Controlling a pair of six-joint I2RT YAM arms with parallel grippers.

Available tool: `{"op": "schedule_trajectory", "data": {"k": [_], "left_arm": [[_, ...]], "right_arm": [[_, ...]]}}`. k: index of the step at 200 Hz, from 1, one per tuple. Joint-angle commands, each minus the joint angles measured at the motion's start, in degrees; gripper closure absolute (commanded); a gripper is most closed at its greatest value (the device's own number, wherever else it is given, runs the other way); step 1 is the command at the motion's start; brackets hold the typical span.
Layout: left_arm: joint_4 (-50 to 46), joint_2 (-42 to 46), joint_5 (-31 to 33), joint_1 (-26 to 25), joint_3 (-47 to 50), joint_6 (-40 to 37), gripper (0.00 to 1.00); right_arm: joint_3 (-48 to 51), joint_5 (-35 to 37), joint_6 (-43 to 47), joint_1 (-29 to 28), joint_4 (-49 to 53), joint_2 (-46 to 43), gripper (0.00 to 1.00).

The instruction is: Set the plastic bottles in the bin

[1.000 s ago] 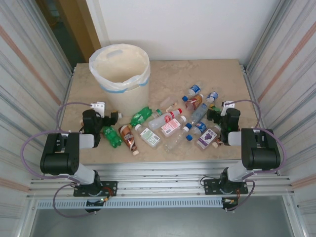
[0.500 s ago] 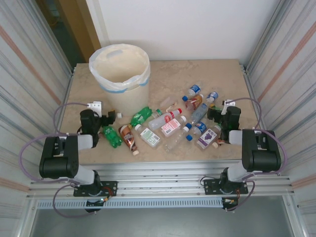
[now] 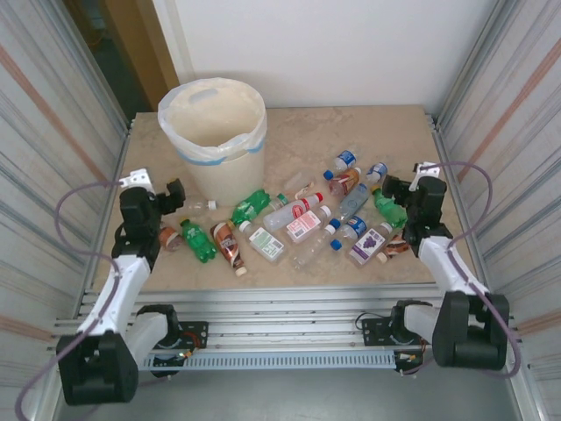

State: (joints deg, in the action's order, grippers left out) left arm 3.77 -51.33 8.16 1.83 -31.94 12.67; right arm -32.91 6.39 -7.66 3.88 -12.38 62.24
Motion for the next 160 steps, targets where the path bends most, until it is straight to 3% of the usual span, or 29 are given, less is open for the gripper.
{"op": "schedule_trajectory", "data": {"k": [1,39,63,160], "left_arm": [[-16.77,5.16,3.18,0.21,-1.65,9.32,0.01],[-33.67,8.25,3.92,0.45,-4.06,18.63,0.01],[-38.99,6.3,3.19,1.02,-4.39,20.46,0.01],[-34.1,-10.59,-3.76,6.82,-5.62,18.21,0.01]], "right_arm": [[-3.54,2.2,-4.56,0.39,12.82,-4.4,0.02],[-10.08,-0.66,-9.54,-0.09,27.27,-5.22,0.02],[-12.79,-1.25,-10.51,-1.31,32.8,-5.12,0.02],[-17.77,1.52,-11.83,-6.43,39.98,-2.03,0.02]]}}
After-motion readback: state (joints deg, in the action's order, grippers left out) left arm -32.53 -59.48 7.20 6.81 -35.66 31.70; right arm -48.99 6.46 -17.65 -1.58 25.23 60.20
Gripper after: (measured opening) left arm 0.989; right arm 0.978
